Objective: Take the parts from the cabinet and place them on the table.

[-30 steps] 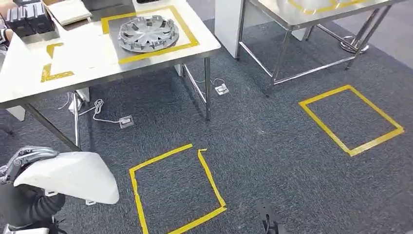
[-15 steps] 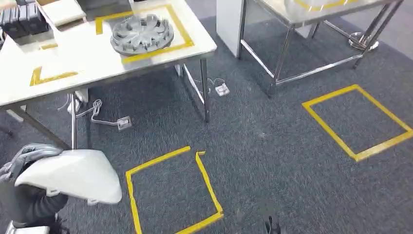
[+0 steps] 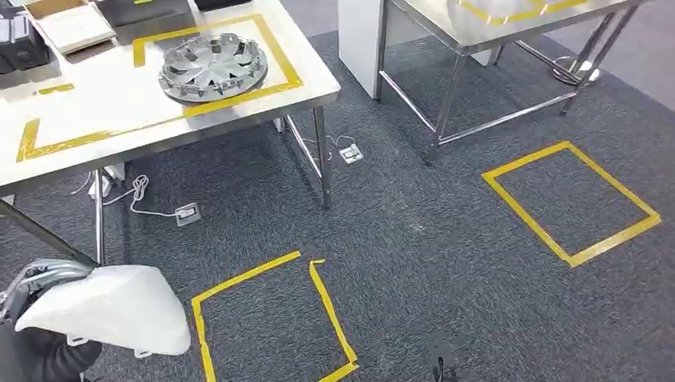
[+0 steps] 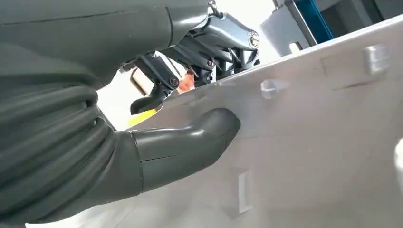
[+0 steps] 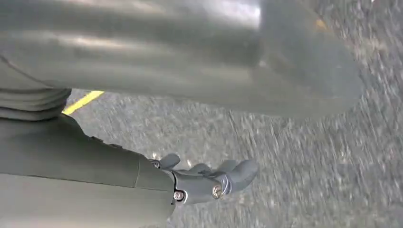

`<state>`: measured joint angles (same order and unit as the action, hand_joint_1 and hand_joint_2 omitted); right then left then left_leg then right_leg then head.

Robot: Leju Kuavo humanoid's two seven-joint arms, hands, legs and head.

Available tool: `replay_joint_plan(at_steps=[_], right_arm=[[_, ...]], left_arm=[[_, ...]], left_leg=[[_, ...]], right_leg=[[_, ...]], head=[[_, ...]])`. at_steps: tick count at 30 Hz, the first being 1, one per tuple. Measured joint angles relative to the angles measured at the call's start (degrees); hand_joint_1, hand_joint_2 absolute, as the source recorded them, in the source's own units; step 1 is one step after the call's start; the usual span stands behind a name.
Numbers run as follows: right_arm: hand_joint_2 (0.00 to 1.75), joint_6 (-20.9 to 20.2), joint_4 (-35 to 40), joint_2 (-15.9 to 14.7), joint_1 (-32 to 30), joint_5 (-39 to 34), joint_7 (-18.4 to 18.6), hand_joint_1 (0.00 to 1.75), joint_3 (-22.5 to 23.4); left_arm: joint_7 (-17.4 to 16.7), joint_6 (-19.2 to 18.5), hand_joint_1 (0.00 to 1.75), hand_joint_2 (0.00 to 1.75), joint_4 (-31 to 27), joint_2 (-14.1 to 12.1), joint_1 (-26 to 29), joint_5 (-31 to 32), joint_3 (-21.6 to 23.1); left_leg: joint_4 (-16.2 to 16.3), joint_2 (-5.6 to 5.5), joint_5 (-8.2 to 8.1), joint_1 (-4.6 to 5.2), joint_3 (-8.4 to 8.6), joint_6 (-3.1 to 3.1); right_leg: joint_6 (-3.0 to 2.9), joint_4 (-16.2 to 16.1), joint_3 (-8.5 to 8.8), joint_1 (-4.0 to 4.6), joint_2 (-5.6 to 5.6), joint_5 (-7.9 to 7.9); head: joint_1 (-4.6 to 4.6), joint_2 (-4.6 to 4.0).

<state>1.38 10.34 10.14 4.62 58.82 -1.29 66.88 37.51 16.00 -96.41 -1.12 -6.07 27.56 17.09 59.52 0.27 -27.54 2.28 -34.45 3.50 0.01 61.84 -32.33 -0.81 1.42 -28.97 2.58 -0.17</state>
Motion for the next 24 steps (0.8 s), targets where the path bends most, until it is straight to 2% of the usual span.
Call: replay_joint_plan(at_steps=[1, 2, 3, 5, 6, 7, 8, 9, 10, 11, 12, 13, 14, 15, 17, 18, 19, 21, 22, 23, 24], right_arm=[[0.00, -0.02, 0.00, -0.02, 0.05, 0.09, -0.04, 0.00, 0.00], [0.00, -0.04, 0.02, -0.07, 0.10, 0.17, -0.09, 0.00, 0.00], [0.00, -0.04, 0.02, -0.04, 0.33, 0.31, -0.17, 0.00, 0.00], [0.00, -0.04, 0.02, -0.24, 0.54, 0.44, -0.28, 0.00, -0.02], [0.00, -0.04, 0.02, -0.30, 0.52, 0.48, -0.22, 0.00, -0.02], [0.00, -0.04, 0.02, -0.39, 0.48, 0.46, -0.11, 0.00, -0.02], [0.00, -0.06, 0.02, -0.50, 0.34, 0.48, 0.06, 0.00, 0.00], [0.00, -0.11, 0.02, -0.55, 0.27, 0.48, 0.24, 0.00, 0.00], [0.00, -0.13, 0.02, -0.57, 0.29, 0.50, 0.33, 0.00, 0.00], [0.00, -0.15, 0.02, -0.57, 0.31, 0.48, 0.33, 0.00, 0.00], [0.00, -0.20, -0.02, -0.50, 0.35, 0.48, 0.37, 0.00, -0.02], [0.00, -0.22, -0.02, -0.50, 0.53, 0.39, 0.26, 0.00, -0.02], [0.00, -0.22, 0.00, -0.50, 0.46, 0.13, 0.15, 0.00, 0.00], [0.00, -0.22, -0.02, -0.50, 0.26, -0.04, 0.18, 0.00, 0.00], [0.00, -0.18, 0.00, -0.50, 0.31, -0.30, -0.08, 0.00, 0.00], [0.00, -0.13, 0.00, -0.50, 0.43, -0.59, -0.24, 0.00, 0.00], [0.00, 0.00, -0.02, -0.50, 0.51, -0.72, -0.37, 0.00, 0.00], [0.00, 0.07, -0.02, -0.50, 0.53, -0.81, -0.35, 0.00, 0.02], [0.00, 0.07, 0.00, -0.50, 0.45, -0.83, -0.35, 0.00, 0.04], [0.00, 0.04, -0.02, -0.50, 0.39, -0.72, -0.37, 0.00, 0.07], [0.00, -0.09, -0.02, -0.50, 0.37, -0.50, -0.42, 0.00, 0.07]], left_arm=[[0.11, 0.00, 1.75, 1.75, -0.39, -0.07, 0.52, 0.11, -0.04], [0.20, 0.00, 1.75, 1.75, -0.74, -0.13, 0.89, 0.13, -0.13], [0.31, 0.00, 1.75, 1.75, -0.98, -0.15, 0.97, 0.13, -0.22], [0.28, 0.00, 1.75, 1.75, -1.20, -0.24, 1.32, 0.15, -0.35], [0.28, 0.00, 1.75, 1.75, -1.22, -0.30, 1.76, 0.17, -0.37], [0.28, 0.00, 1.75, 1.75, -1.31, -0.35, 2.16, 0.20, -0.37], [0.28, 0.00, 1.75, 1.75, -1.40, -0.42, 2.46, 0.20, -0.39], [0.28, 0.04, 1.75, 1.75, -1.62, -0.46, 2.73, 0.20, -0.44], [0.28, 0.13, 1.75, 1.75, -1.96, -0.52, 2.98, 0.20, -0.52], [0.28, 0.17, 1.75, 1.75, -2.25, -0.52, 3.15, 0.20, -0.63], [0.28, 0.26, 1.75, 1.75, -2.51, -0.57, 3.25, 0.20, -0.77], [0.31, 0.37, 1.75, 1.75, -2.69, -0.59, 3.35, 0.22, -0.83], [0.28, 0.46, 1.75, 1.75, -2.97, -0.61, 3.44, 0.28, -0.87], [0.31, 0.52, 1.75, 1.75, -3.06, -0.63, 3.61, 0.31, -0.87], [0.30, 0.63, 1.75, 1.75, -3.45, -0.68, 3.70, 0.39, -1.18], [0.46, 0.68, 1.75, 1.75, -3.63, -0.68, 3.55, 0.41, -1.27], [0.48, 0.68, 1.75, 1.75, -3.69, -0.68, 3.44, 0.41, -1.36], [0.48, 0.68, 1.75, 1.75, -3.65, -0.68, 3.61, 0.57, -1.36], [0.50, 0.63, 1.75, 1.75, -3.65, -0.68, 3.62, 0.57, -1.36], [0.48, 0.55, 1.75, 1.75, -3.63, -0.68, 3.59, 0.59, -1.36], [0.48, 0.33, 1.75, 1.75, -3.65, -0.68, 3.45, 0.74, -1.36]], left_leg=[[-1.18, -0.06, 0.39, -0.62, 1.99, -0.44], [-1.95, 0.09, 0.55, -0.83, 2.87, -0.93], [-2.25, 0.10, 0.52, -0.98, 3.37, -0.82], [-2.22, 0.15, 0.17, -1.06, 3.60, -0.86], [-2.19, 0.16, -0.16, -1.07, 3.74, -0.93], [-2.10, 0.14, -0.44, -1.15, 3.94, -1.04], [-1.99, 0.05, -0.80, -1.31, 4.26, -1.30], [-1.80, 0.03, -1.23, -1.48, 4.62, -1.59], [-1.53, 0.04, -1.72, -1.68, 5.03, -1.93], [-1.16, 0.15, -2.31, -1.82, 5.34, -2.30], [-0.66, 0.16, -2.82, -1.63, 5.51, -2.72], [-0.73, 0.22, -3.18, -1.55, 5.12, -3.13], [-0.85, 0.31, -3.55, -1.51, 5.05, -3.50], [0.19, 0.22, -3.08, -1.53, 5.81, -3.92], [0.96, 0.17, -3.83, -1.72, 5.90, -4.42], [3.06, 0.03, -4.60, -1.77, 4.93, -4.74], [6.69, 0.00, -6.07, -1.92, 2.66, -5.04], [14.12, 0.01, -9.35, -2.25, -2.51, -5.45], [15.85, 0.01, -9.47, -2.38, -4.28, -5.52], [14.98, 0.01, -8.01, -2.50, -4.67, -5.51], [11.97, 0.01, -5.16, -2.59, -3.94, -5.39]], right_leg=[[0.26, 0.28, 0.17, 0.25, -0.05, -0.02], [0.43, 1.11, 0.13, 0.12, -0.47, -0.67], [0.75, 2.86, -0.89, 0.13, -0.66, -1.86], [1.48, 9.70, -5.47, -0.13, -0.69, -4.97], [1.84, 12.78, -7.89, -0.24, -0.75, -5.93], [1.90, 13.63, -9.10, -0.30, -0.83, -5.53], [1.94, 12.02, -9.03, -0.36, -0.92, -3.60], [2.09, 8.52, -7.95, -0.42, -0.99, -0.83], [2.38, 3.78, -6.10, -0.53, -1.13, 2.25], [2.66, -1.00, -4.33, -0.72, -1.40, 4.67], [2.08, -1.22, -4.37, -0.33, -1.40, 1.73], [1.05, -0.70, -4.32, -0.29, -1.75, -0.16], [0.70, -1.12, -3.80, -0.12, -1.60, 1.84], [0.01, -1.19, -3.66, -0.25, -1.49, 2.21], [-0.86, -1.44, -2.27, -0.47, -1.41, 2.05], [-1.12, -1.44, -1.95, -0.50, -1.37, 1.90], [-1.38, -1.45, -1.80, -0.51, -1.29, 1.65], [-1.42, -1.44, -1.55, -0.49, -1.18, 1.10], [-1.33, -1.43, -1.30, -0.50, -1.14, 0.83], [-1.19, -1.43, -0.89, -0.54, -1.06, 0.50], [-1.02, -1.43, -0.37, -0.61, -0.97, 0.16]], head=[[-0.09, 0.00], [0.09, 0.00], [0.04, 0.00], [0.04, 0.00], [0.00, 0.00], [0.07, 0.00], [0.04, 0.00], [0.09, 0.00], [0.09, 0.00], [0.07, 0.00], [0.09, 0.00], [0.04, 0.00], [0.04, 0.00], [0.07, 0.00], [0.09, 0.00], [-0.44, 0.00], [-0.42, 0.00], [-0.44, 0.00], [-0.42, 0.00], [-0.44, 0.00], [-0.44, 0.00]])
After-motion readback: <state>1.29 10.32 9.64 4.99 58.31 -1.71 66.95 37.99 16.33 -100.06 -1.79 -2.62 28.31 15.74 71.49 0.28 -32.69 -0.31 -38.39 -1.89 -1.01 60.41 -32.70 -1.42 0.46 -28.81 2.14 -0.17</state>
